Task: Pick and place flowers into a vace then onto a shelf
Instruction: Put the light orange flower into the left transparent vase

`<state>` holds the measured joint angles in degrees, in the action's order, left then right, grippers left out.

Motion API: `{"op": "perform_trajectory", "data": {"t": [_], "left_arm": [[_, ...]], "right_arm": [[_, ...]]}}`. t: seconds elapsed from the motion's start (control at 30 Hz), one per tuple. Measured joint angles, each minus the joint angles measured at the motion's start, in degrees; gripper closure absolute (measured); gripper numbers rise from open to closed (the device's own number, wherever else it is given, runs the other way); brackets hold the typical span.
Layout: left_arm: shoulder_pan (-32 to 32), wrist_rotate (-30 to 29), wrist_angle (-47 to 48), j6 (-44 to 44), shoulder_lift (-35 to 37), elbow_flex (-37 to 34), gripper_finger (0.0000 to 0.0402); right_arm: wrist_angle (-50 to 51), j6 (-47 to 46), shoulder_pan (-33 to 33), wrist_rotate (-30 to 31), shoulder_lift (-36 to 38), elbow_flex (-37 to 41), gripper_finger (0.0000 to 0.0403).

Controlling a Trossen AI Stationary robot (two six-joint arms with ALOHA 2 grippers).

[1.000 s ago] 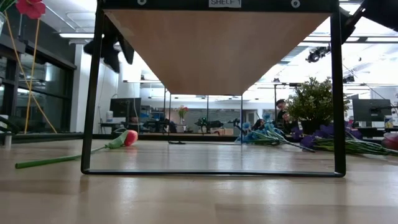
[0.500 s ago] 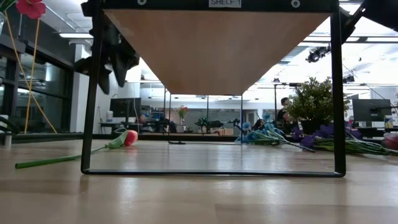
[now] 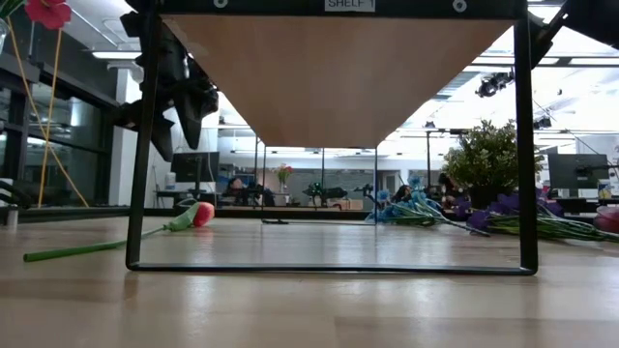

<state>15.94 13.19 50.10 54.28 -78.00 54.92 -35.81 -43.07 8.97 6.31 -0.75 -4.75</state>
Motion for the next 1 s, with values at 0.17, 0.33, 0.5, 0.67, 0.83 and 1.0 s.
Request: {"op": "perform_trajectory", "data": {"t": [0.17, 0.33, 0.5, 0.67, 0.83, 1.0], "left_arm": [[0.02, -0.48, -0.15, 1.54, 0.00, -0.02, 0.0168], [0.02, -1.30, -1.02, 3.21, 0.00, -0.02, 0.0167], [-1.27, -1.31, -0.76, 4.63, -1.62, -0.04, 0.0167], [-2.97, -1.31, -1.05, 5.36, -5.02, -0.04, 0.0167], [-2.95, -1.58, -3.27, 5.59, -7.33, -0.35, 0.0167], [-2.95, -1.46, -8.93, 6.45, -7.54, -2.52, 0.0167]], "right_arm": [[-0.02, 0.00, 0.00, 0.00, 0.00, 0.02, 0.0136], [0.00, 0.02, -0.01, -0.02, 0.00, 0.00, 0.0134], [-0.02, 0.02, 0.00, -0.02, 0.00, 0.02, 0.0136], [-0.02, 0.04, 0.00, -0.03, 0.00, 0.00, 0.0134], [-0.02, 0.02, -0.02, -0.04, 0.00, 0.00, 0.0136], [-0.22, -0.06, 0.00, -0.28, 0.00, 0.00, 0.0134]]}}
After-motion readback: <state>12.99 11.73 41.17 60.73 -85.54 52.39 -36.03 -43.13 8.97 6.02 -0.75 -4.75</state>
